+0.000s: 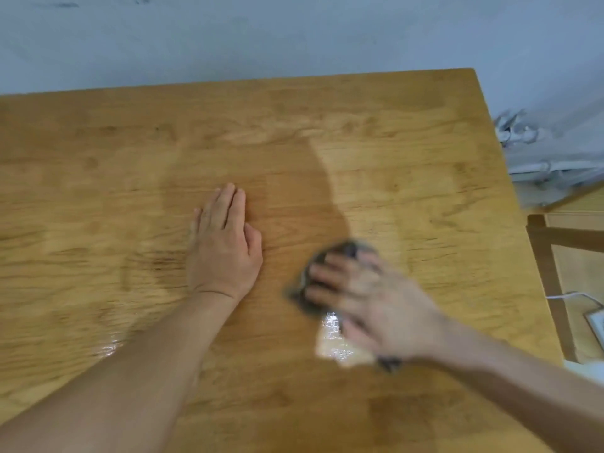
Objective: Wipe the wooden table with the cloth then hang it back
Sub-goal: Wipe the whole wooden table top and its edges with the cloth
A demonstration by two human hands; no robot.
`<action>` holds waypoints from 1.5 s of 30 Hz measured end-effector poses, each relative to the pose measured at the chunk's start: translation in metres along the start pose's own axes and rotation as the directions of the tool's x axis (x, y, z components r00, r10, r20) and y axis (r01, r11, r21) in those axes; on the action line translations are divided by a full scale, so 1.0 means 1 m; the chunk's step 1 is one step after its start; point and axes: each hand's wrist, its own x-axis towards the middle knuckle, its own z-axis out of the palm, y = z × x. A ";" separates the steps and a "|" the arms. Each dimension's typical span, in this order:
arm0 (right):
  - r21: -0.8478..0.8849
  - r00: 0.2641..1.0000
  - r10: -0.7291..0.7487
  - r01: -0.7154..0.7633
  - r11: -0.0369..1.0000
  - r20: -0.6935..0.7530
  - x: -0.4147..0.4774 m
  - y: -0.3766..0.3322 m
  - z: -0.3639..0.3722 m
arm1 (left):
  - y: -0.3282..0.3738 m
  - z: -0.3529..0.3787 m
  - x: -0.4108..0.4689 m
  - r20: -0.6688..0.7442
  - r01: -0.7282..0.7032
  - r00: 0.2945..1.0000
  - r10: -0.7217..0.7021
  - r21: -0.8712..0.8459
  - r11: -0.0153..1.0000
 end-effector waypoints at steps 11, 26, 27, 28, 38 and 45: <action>0.035 0.820 0.549 -0.552 0.833 -0.163 -0.014 -0.060 0.019 | -0.001 0.000 -0.010 0.080 -0.024 0.997 0.019 0.059 0.998; 0.074 0.535 0.819 -0.826 0.558 -0.207 0.015 0.004 0.000 | 0.058 0.026 -0.111 0.122 -0.379 0.917 0.380 -0.032 0.925; 0.088 0.511 0.830 -0.838 0.539 -0.223 0.012 -0.008 0.006 | 0.058 0.027 -0.112 0.120 -0.383 0.915 0.385 -0.040 0.923; 0.082 0.523 0.820 -0.829 0.552 -0.232 0.000 -0.031 0.013 | 0.057 0.026 -0.113 0.115 -0.389 0.913 0.392 -0.048 0.920; -0.021 0.691 0.718 -0.722 0.692 -0.079 -0.083 -0.069 0.020 | 0.059 0.022 -0.108 0.118 -0.382 0.915 0.387 -0.057 0.922; 0.059 0.575 0.813 -0.812 0.580 -0.087 0.072 0.029 -0.016 | 0.060 0.021 -0.107 0.133 -0.354 0.925 0.357 -0.044 0.934</action>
